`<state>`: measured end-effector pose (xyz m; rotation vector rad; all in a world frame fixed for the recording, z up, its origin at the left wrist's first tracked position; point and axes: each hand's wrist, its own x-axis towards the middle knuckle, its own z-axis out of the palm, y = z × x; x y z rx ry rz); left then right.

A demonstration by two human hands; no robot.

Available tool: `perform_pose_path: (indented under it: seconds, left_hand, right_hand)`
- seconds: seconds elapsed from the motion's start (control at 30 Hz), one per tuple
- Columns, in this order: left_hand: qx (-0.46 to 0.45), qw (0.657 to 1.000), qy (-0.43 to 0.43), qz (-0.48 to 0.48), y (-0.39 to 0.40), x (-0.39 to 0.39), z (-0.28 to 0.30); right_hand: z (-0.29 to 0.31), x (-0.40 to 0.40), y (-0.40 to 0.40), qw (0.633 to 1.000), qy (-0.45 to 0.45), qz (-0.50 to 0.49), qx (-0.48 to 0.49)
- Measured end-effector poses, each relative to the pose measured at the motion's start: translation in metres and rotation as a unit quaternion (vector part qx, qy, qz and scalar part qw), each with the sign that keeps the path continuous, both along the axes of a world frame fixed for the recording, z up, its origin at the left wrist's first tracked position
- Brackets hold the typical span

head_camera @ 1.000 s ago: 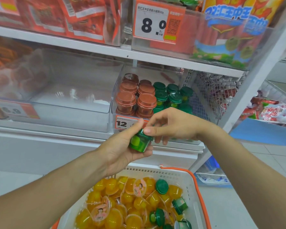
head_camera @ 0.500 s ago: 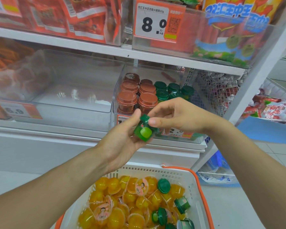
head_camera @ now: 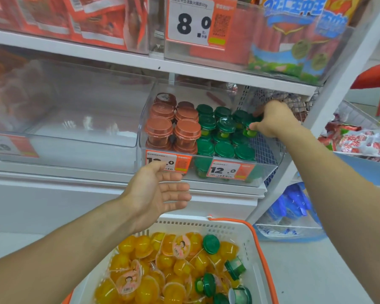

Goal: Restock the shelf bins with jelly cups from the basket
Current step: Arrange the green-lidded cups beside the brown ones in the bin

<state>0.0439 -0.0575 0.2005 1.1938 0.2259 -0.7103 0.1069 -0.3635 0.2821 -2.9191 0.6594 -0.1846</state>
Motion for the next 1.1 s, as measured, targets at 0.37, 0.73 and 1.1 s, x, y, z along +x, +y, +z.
perform_pose_path:
  seconds: [0.37,0.73,1.1]
  left_hand:
    - [0.064,0.997,-0.008,-0.045,-0.002,-0.001,-0.009]
    - [0.106,0.989,-0.012,-0.106,-0.005,-0.002,-0.026]
    - [0.514,0.753,-0.224,-0.343,-0.026,-0.019,-0.129]
  right_hand:
    - [-0.041,0.033,-0.001,0.997,0.022,0.015,-0.071]
    - [-0.042,-0.004,0.016,0.977,-0.186,0.076,-0.067]
    - [-0.211,-0.118,0.088,0.870,0.065,0.487,-0.045]
